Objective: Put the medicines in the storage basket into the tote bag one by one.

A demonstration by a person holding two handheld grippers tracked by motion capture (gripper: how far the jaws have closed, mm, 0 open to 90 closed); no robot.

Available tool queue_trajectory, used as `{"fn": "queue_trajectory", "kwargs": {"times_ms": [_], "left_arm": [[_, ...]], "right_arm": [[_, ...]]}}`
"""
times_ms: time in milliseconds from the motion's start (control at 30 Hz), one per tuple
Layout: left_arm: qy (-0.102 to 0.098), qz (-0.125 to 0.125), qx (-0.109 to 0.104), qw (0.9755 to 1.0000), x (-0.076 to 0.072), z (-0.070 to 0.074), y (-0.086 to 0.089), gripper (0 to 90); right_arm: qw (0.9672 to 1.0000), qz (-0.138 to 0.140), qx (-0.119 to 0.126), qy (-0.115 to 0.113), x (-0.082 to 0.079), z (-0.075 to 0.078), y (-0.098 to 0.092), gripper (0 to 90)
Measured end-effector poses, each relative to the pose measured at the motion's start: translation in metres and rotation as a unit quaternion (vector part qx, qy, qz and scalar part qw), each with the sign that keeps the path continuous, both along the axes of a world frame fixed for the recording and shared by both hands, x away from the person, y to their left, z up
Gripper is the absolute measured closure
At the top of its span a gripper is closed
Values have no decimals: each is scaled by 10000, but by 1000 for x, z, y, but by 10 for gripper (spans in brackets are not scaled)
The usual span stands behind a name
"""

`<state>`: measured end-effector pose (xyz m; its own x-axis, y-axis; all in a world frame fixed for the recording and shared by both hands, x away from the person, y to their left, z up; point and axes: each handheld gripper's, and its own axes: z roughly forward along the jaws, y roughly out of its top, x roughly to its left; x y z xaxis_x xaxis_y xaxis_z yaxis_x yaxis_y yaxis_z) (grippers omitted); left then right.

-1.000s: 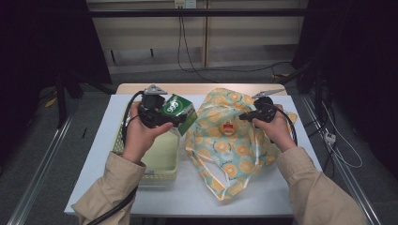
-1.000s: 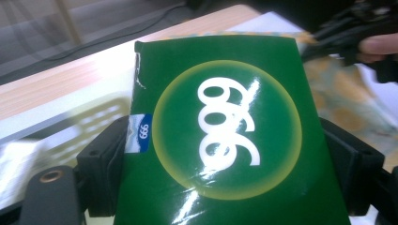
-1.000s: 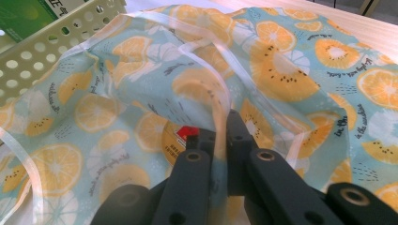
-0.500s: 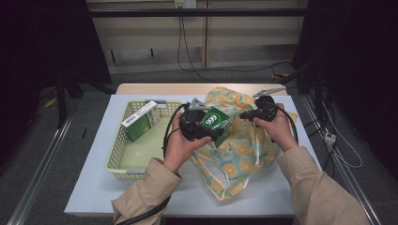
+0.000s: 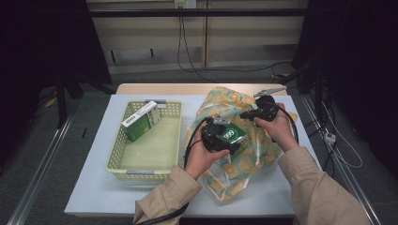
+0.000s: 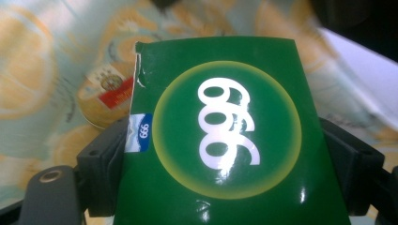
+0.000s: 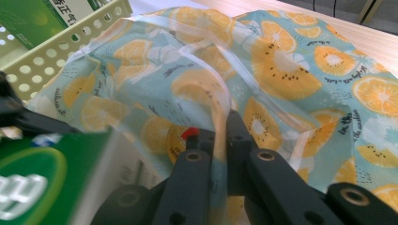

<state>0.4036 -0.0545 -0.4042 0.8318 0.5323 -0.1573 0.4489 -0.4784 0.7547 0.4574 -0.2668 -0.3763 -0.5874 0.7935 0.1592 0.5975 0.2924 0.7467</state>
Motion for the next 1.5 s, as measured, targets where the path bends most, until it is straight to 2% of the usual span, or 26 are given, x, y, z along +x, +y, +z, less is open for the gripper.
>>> {"fn": "queue_trajectory", "kwargs": {"times_ms": [133,300,467,600,833,967,1200,1400,1433,1500], "left_arm": [[-1,-48,19,10000,1,-12,-9,171],[-98,2,83,9999,6,-14,-18,170],[-162,139,113,9997,17,-15,-21,170],[-195,265,217,9992,27,-15,-21,170],[-225,461,153,9986,45,-17,-23,170],[-307,533,163,9980,53,-18,-26,170],[-317,703,167,9969,72,-19,-31,169],[-386,820,165,9958,87,-20,-35,169],[-413,812,211,9956,89,-20,-36,169],[-502,857,173,9949,93,-20,-38,168]], "right_arm": [[10000,-13,0,-27,-1,3,-1,887],[10000,-14,12,-36,-2,5,-2,887],[10000,1,-9,-62,-3,7,-2,887],[10000,-2,7,-54,-3,9,-3,887],[10000,-9,38,-78,-3,11,-6,887],[10000,9,56,-70,-3,13,-6,887],[10000,2,88,-45,-2,12,-7,888],[10000,1,91,-19,-1,11,-9,888],[9999,4,102,-13,-1,11,-9,888],[10000,-4,98,-9,-1,11,-10,888]]}}
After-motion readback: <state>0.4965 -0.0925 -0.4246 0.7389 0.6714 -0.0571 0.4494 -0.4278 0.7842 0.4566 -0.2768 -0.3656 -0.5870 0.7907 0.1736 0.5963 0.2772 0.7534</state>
